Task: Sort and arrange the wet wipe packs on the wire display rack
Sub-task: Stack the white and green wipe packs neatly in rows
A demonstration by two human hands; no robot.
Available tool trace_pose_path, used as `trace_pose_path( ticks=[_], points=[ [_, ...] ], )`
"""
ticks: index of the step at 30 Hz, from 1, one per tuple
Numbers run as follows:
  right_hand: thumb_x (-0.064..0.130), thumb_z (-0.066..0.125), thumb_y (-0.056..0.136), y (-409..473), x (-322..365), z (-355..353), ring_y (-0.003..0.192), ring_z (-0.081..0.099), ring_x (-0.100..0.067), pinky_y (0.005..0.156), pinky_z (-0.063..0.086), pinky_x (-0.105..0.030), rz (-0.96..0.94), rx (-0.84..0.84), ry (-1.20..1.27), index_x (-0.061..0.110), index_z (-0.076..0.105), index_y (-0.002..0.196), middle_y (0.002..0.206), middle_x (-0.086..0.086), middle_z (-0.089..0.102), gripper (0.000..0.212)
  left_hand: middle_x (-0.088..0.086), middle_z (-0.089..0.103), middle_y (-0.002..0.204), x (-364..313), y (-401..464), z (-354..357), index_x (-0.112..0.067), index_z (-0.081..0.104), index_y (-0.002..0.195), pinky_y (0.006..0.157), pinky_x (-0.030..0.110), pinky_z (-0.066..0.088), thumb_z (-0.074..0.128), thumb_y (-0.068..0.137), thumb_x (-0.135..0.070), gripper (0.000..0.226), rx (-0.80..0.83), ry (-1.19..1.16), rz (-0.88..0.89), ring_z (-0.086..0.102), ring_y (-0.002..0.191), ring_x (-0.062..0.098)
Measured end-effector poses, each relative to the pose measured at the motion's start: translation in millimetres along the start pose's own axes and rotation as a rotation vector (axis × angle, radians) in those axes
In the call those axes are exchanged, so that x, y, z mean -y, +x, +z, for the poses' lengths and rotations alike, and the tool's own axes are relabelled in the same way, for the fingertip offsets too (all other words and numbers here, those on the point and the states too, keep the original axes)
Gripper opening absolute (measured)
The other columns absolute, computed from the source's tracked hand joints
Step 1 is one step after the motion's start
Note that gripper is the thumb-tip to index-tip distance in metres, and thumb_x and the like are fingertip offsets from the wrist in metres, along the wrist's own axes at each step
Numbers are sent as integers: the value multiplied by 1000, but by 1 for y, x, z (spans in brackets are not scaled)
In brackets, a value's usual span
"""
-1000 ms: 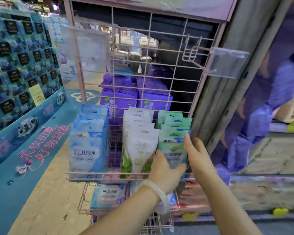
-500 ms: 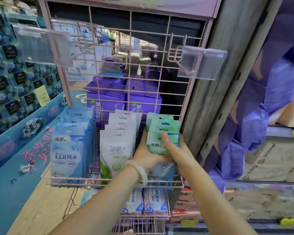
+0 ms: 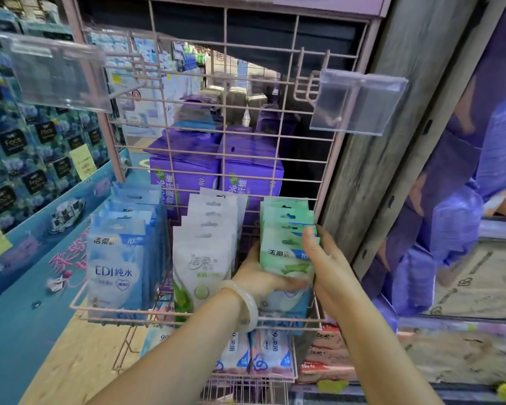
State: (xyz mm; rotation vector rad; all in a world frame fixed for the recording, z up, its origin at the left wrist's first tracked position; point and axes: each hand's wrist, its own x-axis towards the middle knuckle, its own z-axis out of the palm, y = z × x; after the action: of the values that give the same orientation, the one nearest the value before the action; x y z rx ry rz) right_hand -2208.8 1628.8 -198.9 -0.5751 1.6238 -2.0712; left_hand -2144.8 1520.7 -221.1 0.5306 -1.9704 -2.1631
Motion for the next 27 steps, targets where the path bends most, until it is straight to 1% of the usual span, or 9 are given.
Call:
trace_pose_path(
  ticks=[3, 5, 8, 11, 14, 18, 20, 23, 27],
  points=[
    [62, 64, 57, -8, 8, 9, 104, 66, -20, 91, 52, -42, -33, -5, -75, 24, 55, 111, 116, -7, 67, 67, 11, 65, 124, -9, -1, 7, -7, 49, 129, 102, 34, 46, 82, 63, 1, 74, -18, 27, -63, 60, 117, 22],
    [58, 59, 61, -17, 12, 17, 112, 61, -21, 100, 47, -44, -76, -137, -134, 22, 53, 108, 124, -10, 61, 59, 10, 64, 123, -17, -12, 9, -6, 48, 129, 101, 34, 47, 82, 63, 0, 74, -52, 31, -62, 60, 116, 24],
    [61, 54, 77, -37, 26, 29, 120, 53, -11, 102, 44, -31, -359, -308, -163, 20, 49, 125, 130, 0, 56, 64, -1, 71, 112, -30, -50, 2, -16, 51, 122, 97, 33, 50, 82, 65, -8, 65, -54, 48, 138, 66, 106, 13],
    [64, 51, 78, -56, 24, 57, 115, 57, -2, 94, 47, -18, -391, -119, -110, 28, 58, 117, 120, 12, 65, 53, -16, 74, 100, -32, -90, -27, -35, 66, 95, 83, 13, 50, 77, 71, -20, 30, -377, 87, 446, 66, 95, -4],
    [73, 45, 70, -56, 0, 96, 113, 43, 22, 91, 35, -1, -109, 131, -203, 31, 36, 137, 129, 31, 49, 80, 4, 62, 123, -27, -102, -63, -26, 57, 112, 91, 16, 47, 73, 77, -16, 40, -680, -36, 502, 60, 106, 1],
    [54, 54, 80, -26, -27, 127, 115, 43, 12, 88, 27, 4, 52, 10, -279, 29, 19, 143, 138, 8, 41, 76, 6, 58, 131, -26, -73, -88, -9, 46, 131, 106, 37, 41, 70, 77, -8, 59, -470, -2, 209, 56, 118, 17],
    [55, 56, 78, -11, -30, 130, 130, 39, -8, 101, 26, -11, 86, -96, -271, 20, 13, 147, 146, 0, 38, 89, 14, 64, 122, -29, -55, -97, -7, 49, 129, 103, 45, 45, 73, 74, -5, 59, -365, -21, 108, 62, 111, 26],
    [73, 51, 64, 1, -30, 130, 134, 39, -20, 113, 30, -34, 131, -108, -266, 26, 12, 147, 149, -3, 37, 103, 20, 64, 122, -30, -36, -104, -3, 50, 128, 93, 38, 51, 71, 73, 6, 59, -234, -89, 86, 64, 106, 27],
    [78, 51, 47, 1, -27, 129, 110, 58, -9, 95, 48, -26, 80, -39, -149, 29, 34, 139, 131, 4, 56, 105, 14, 68, 116, -25, -33, -104, -6, 52, 127, 79, 26, 56, 78, 66, 1, 67, -139, -97, 140, 67, 103, 21]
  ],
)
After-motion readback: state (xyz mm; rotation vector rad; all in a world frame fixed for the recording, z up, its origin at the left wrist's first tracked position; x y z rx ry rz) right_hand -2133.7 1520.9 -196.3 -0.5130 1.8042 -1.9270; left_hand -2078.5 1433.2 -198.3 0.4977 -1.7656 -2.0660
